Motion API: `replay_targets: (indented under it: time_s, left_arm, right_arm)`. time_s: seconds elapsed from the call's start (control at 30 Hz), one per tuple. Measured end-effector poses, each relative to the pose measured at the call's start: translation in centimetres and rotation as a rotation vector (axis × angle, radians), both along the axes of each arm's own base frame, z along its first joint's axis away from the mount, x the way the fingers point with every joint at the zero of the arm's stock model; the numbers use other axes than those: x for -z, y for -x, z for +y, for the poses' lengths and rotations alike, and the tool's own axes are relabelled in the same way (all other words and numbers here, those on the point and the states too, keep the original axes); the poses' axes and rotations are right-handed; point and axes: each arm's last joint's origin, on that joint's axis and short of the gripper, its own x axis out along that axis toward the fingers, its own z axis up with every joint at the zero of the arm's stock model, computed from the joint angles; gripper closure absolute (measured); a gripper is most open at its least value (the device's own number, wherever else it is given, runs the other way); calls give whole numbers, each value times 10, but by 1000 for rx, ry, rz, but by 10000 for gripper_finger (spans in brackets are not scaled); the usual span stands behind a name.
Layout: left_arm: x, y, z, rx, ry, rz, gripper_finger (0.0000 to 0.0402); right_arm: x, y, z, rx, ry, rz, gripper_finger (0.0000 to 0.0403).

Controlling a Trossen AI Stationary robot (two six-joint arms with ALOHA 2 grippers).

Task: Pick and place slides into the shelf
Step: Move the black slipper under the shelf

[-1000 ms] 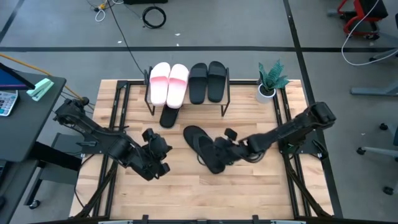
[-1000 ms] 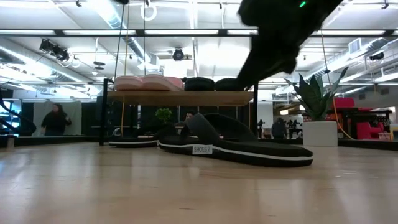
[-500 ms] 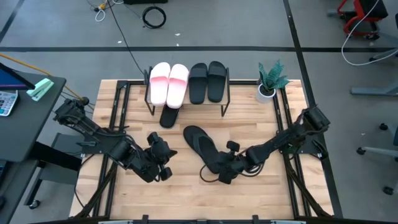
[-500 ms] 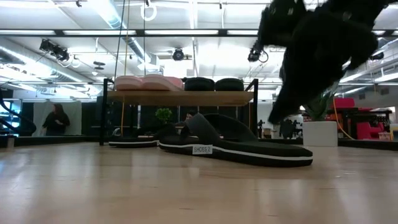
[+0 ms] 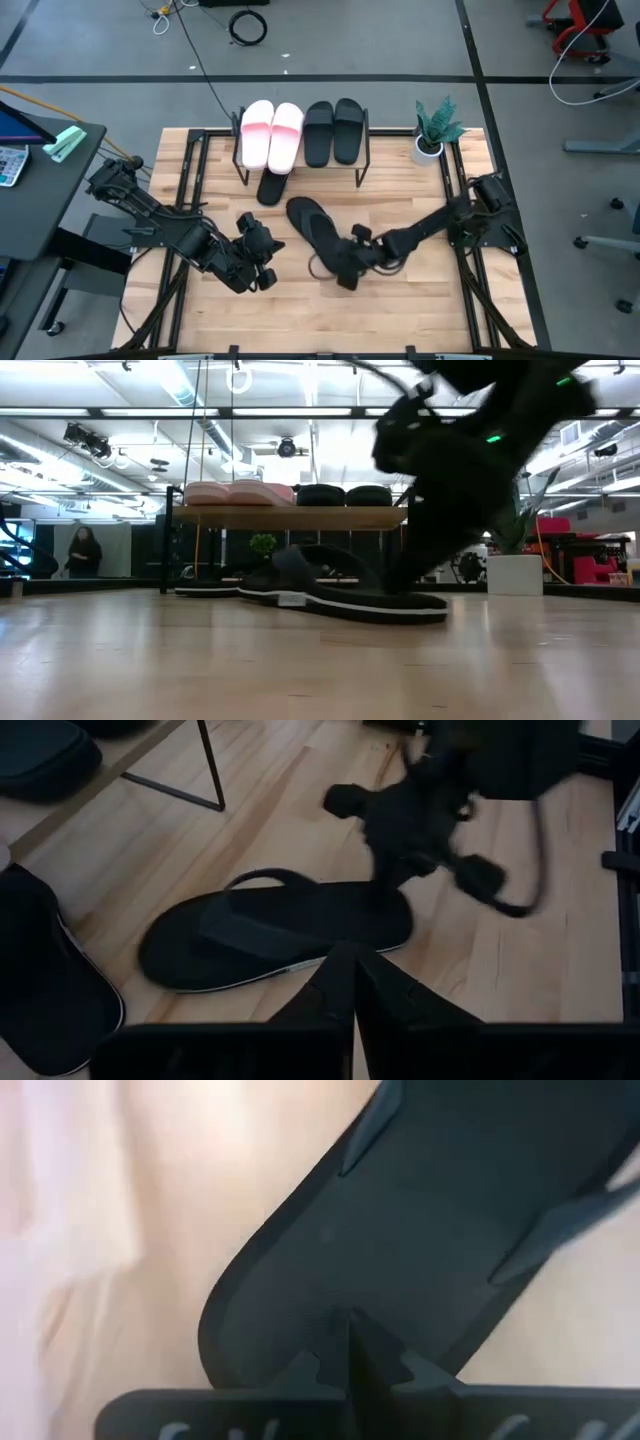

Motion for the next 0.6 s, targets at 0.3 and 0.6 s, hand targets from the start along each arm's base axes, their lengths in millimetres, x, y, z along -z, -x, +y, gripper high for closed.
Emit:
replay_targets:
  time_s: [0.3, 0.6]
  left_arm:
    - [0, 0, 0, -1, 1, -1, 379]
    - [0, 1, 1, 0, -6, 8, 391]
  right_arm:
    - [5, -14, -57, 267, -93, -4, 401]
    - [15, -5, -19, 450, -155, -69, 401]
